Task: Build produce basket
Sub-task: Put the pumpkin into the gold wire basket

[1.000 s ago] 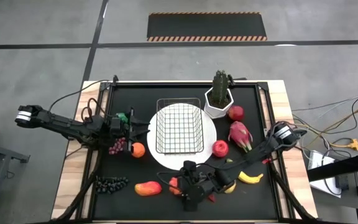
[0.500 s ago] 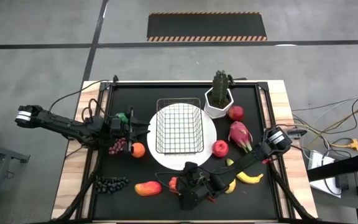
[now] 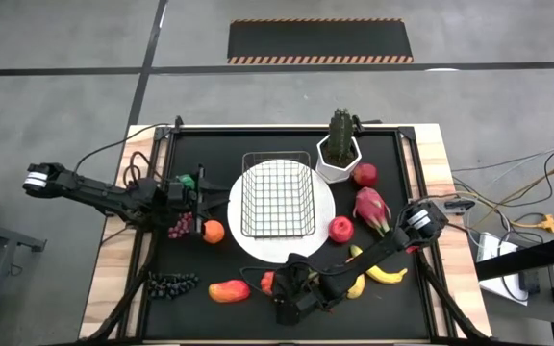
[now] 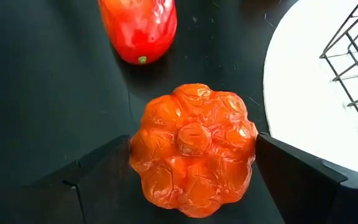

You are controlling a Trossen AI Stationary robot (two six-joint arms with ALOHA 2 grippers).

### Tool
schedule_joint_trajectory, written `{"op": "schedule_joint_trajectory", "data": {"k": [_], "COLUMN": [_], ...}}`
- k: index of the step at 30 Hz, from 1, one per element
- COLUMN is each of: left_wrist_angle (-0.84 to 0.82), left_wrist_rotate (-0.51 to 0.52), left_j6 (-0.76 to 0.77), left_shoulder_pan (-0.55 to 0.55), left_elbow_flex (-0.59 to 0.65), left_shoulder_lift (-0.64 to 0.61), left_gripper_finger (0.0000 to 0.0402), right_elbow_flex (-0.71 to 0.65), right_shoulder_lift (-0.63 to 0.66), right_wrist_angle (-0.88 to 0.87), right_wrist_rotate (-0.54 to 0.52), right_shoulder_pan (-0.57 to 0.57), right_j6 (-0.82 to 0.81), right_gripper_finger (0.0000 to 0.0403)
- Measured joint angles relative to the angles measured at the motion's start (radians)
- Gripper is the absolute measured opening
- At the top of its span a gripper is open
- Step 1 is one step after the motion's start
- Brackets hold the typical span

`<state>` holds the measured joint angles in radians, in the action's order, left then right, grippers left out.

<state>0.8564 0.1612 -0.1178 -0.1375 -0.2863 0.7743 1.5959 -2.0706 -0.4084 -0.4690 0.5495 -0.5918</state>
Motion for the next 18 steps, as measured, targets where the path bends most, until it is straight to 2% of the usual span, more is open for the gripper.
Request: {"op": "schedule_joint_trajectory", "data": {"k": [18], "left_wrist_angle": [0.011], "left_wrist_rotate": [0.000], "left_j6": [0.000], "left_shoulder_pan": [0.000], "left_elbow_flex": [-0.002], "left_shoulder_lift": [-0.011], "left_gripper_finger": [0.0112], "right_elbow_flex": [0.000], "right_shoulder_lift": [0.002], "right_wrist_angle": [0.005], "right_wrist_rotate": [0.027], "right_shoulder_pan": [0.000], "right_j6": [-0.003], "right_gripper_finger": [0.0326]}}
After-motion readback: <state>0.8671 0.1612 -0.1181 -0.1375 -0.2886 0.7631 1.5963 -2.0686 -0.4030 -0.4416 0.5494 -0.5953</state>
